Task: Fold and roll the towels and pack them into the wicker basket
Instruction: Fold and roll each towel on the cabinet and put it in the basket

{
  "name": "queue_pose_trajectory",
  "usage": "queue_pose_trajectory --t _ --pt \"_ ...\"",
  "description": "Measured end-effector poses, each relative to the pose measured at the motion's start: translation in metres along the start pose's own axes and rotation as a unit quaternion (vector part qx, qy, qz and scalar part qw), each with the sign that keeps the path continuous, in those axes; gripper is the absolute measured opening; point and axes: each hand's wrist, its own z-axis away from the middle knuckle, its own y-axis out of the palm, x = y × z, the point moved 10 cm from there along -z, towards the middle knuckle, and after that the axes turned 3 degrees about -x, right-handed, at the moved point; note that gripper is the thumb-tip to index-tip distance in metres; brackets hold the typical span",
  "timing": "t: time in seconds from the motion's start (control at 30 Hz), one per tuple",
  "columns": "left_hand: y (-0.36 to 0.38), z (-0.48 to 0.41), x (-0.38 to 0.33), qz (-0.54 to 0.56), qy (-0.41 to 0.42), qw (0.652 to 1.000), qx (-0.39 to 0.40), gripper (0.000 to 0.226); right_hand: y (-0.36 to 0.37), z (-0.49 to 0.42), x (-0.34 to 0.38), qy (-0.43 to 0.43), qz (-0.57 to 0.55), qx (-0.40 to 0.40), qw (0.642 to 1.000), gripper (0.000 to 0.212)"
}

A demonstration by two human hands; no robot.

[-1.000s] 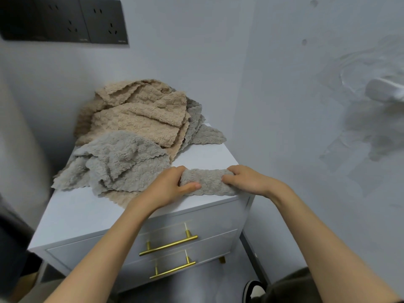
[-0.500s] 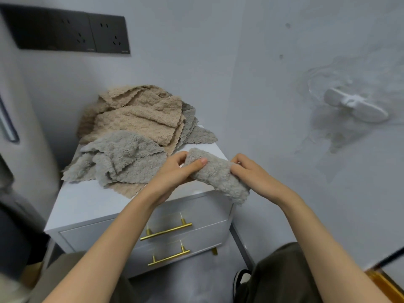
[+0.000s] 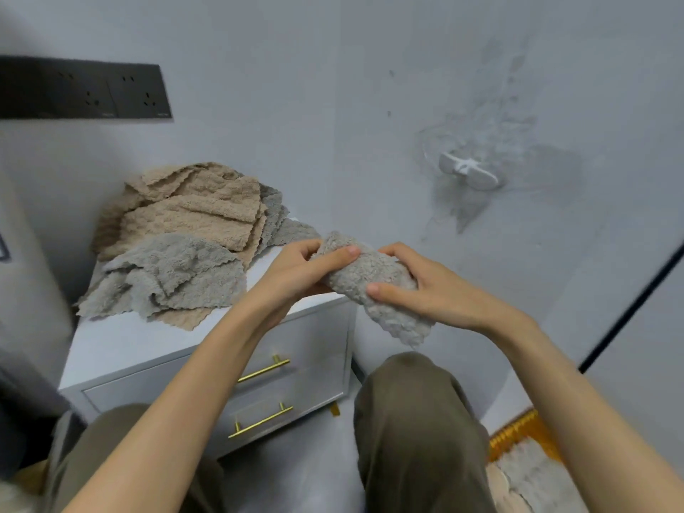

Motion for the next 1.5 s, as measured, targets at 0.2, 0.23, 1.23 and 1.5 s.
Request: queue_pose_trajectory --t 0.2,0.23,1.23,1.5 --pt "0.071 0.026 -0.010 -0.025 -0.008 0.995 0.096 0.028 -0.022 0.065 -0.015 0.044 -0.010 -0.017 0.999 0.042" --pt "0.085 0.030 -0.009 -0.032 -0.012 0.993 0.114 0.028 -0.027 0.080 -0.021 0.055 -0.013 -0.023 0.998 0.041" --pt "0.374 0.059 0.263 -0.300 -0.072 0.901 0.305 0.038 0.013 0.401 -0.474 0.559 -0.203 -0.425 0.682 0.031" --pt "0.396 0.050 0.320 -0.355 -0.046 0.864 0.356 0.040 0.044 0.418 -0.552 0.651 -0.069 -0.444 0.612 0.039"
